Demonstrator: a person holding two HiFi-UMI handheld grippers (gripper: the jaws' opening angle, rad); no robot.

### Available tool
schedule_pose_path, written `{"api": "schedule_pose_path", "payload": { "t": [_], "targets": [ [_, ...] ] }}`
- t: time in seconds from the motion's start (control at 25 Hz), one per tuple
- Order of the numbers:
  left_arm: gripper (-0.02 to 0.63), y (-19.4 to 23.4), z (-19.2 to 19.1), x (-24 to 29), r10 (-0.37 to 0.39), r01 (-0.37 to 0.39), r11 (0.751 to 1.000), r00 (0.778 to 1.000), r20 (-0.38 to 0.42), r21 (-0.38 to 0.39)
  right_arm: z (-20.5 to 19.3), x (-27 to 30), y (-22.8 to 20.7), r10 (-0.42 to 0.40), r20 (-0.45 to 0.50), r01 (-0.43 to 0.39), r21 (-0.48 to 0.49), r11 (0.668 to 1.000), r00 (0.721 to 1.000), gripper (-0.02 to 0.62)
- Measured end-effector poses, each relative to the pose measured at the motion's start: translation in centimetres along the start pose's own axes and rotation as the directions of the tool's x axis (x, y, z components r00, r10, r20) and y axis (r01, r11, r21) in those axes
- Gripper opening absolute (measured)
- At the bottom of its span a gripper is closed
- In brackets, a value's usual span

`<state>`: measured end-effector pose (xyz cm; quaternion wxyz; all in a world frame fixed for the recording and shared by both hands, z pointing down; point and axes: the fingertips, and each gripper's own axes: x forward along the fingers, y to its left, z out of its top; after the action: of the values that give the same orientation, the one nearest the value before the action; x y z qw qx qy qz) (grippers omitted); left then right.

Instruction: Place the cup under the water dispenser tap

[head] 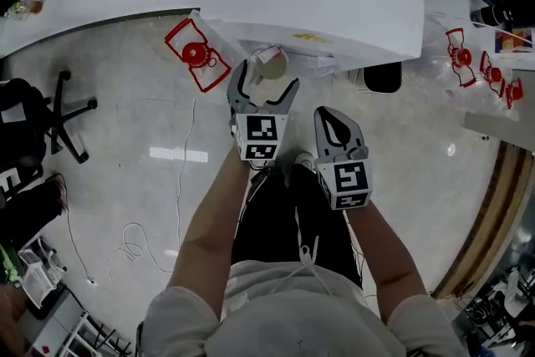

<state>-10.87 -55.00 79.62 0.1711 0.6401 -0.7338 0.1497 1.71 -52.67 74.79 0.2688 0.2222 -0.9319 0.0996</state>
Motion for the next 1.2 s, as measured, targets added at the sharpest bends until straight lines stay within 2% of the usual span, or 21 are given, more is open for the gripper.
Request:
{"api": "schedule_pose_path", "payload": {
  "t": [0.16, 0.2, 0.28, 0.32, 0.44, 0.64, 0.84, 1.08, 1.2],
  "targets": [
    [0.464, -1.0, 2.0, -4.4, -0.022, 0.02, 0.998, 0.999, -0.034, -0.063, 2.6, -2.5, 1.1, -0.003, 0.005, 0.003, 0.019, 1.0, 1.0, 0.029],
    [0.428, -1.0, 2.4, -5.5, -0.02, 0.016, 0.996, 0.999, -0.048, -0.085, 3.2, -3.1, 1.4, -0.005, 0.004, 0.005, 0.025, 1.0, 1.0, 0.029],
    [0.277, -0.7, 3.2, -7.5, -0.001, -0.008, 0.992, 0.998, -0.07, -0.123, 4.7, -4.1, 2.0, -0.006, 0.006, 0.006, 0.036, 0.999, 1.0, 0.029],
    [0.234, -0.6, 3.6, -8.4, 0.007, -0.017, 0.991, 0.997, -0.077, -0.133, 5.4, -4.6, 2.3, -0.004, 0.01, 0.004, 0.041, 0.999, 1.0, 0.029],
    [0.176, -0.6, 5.3, -10.6, 0.003, -0.015, 0.991, 0.996, -0.086, -0.134, 7.7, -5.9, 2.9, -0.005, 0.027, 0.004, 0.047, 0.999, 1.0, 0.029],
    [0.069, -0.8, 9.5, -14.1, 0.009, -0.017, 0.986, 0.999, -0.048, -0.166, 11.1, -8.0, 2.9, -0.033, 0.058, 0.029, 0.067, 0.997, 0.998, 0.029],
    [0.029, -0.9, 15.4, -16.5, -0.04, 0.041, 0.987, 0.999, 0.008, -0.153, 15.8, -9.7, 3.1, -0.046, 0.076, 0.041, 0.059, 0.997, 0.996, 0.029],
    [0.021, -1.7, 22.1, -20.4, -0.113, 0.114, 0.993, 0.988, 0.109, 0.001, 21.1, -13.5, 3.9, -0.068, 0.141, 0.063, 0.042, 0.997, 0.988, 0.029],
    [0.02, -1.5, 25.2, -22.3, -0.136, 0.135, 0.991, 0.976, 0.172, 0.017, 23.9, -15.4, 4.3, -0.082, 0.197, 0.078, 0.028, 0.997, 0.977, 0.029]
  ]
}}
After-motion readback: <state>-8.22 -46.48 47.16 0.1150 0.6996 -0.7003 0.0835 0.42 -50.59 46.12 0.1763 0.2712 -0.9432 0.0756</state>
